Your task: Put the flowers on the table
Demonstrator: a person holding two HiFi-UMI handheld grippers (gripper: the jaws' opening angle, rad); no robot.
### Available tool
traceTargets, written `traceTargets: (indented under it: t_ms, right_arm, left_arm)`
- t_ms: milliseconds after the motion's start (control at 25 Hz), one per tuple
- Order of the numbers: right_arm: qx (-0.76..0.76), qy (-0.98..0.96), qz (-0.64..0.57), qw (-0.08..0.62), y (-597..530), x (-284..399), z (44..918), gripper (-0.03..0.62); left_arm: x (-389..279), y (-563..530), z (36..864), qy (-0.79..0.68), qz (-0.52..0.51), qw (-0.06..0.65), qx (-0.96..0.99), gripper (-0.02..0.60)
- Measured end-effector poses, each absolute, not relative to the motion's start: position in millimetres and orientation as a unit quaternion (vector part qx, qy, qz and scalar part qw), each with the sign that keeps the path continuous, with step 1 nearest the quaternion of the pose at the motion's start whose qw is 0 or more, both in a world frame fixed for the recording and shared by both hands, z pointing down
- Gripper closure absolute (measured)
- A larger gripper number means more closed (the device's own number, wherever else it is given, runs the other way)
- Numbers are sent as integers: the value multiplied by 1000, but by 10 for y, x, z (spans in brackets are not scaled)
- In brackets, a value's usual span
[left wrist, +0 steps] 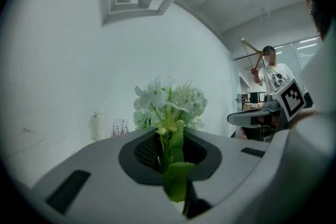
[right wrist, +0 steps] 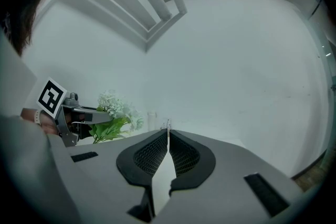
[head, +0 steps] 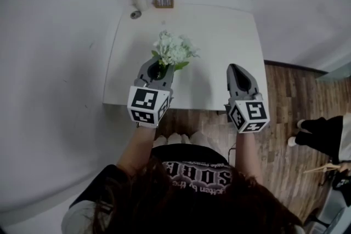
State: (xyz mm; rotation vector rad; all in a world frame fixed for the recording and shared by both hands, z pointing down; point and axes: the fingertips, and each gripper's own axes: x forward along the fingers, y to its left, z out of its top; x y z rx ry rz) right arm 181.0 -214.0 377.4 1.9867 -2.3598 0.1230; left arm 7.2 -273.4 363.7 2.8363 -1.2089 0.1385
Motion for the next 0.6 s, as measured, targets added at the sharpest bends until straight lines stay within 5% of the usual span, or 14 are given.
traceTargets:
  t_ms: [600]
  right_arm:
    - [622,-781,43,31,-2968,1892,3872,562]
  left_arm:
    - [-30,-3443,3792,-432,50,41,900,537]
